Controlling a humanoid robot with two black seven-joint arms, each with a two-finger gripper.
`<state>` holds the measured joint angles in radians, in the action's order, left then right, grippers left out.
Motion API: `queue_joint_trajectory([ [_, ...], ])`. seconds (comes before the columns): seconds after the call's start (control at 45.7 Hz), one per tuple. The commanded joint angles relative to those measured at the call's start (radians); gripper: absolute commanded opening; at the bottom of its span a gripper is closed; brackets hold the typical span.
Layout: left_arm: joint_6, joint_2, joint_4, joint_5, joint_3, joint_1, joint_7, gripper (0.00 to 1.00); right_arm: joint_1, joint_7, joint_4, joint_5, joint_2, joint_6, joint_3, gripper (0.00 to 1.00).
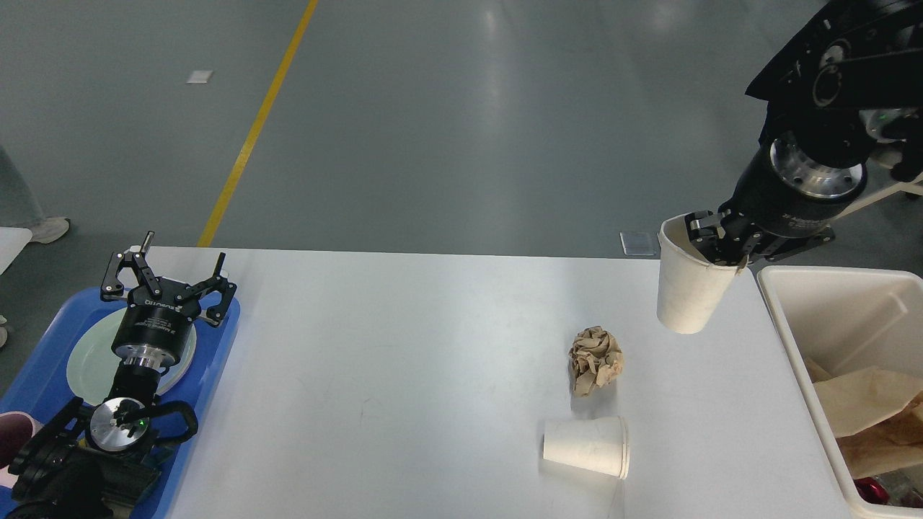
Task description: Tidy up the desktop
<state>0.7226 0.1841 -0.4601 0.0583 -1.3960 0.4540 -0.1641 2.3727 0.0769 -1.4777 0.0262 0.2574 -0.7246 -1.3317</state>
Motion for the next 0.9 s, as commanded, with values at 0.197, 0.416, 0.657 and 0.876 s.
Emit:
queue_joint_trajectory([
  [0.197,0.0,0.0,0.0,0.0,0.0,0.0,0.0,0.96,0.043,-0.187,-0.038,-0.003,-0.014,-0.012,-0.264,0.0],
  [0.416,0.001,0.0,0.0,0.0,0.0,0.0,0.0,0.96,-0.041,-0.186,0.02,0.053,0.187,0.05,-0.366,0.0],
  [0.657,0.001,0.0,0.0,0.0,0.0,-0.001,0.0,0.96,-0.372,-0.169,0.299,0.123,0.543,0.289,-0.327,0.0],
  [0.876,0.001,0.0,0.001,0.0,0.0,-0.001,0.0,0.96,-0.947,-0.169,0.641,0.109,0.615,0.419,0.021,0.0],
])
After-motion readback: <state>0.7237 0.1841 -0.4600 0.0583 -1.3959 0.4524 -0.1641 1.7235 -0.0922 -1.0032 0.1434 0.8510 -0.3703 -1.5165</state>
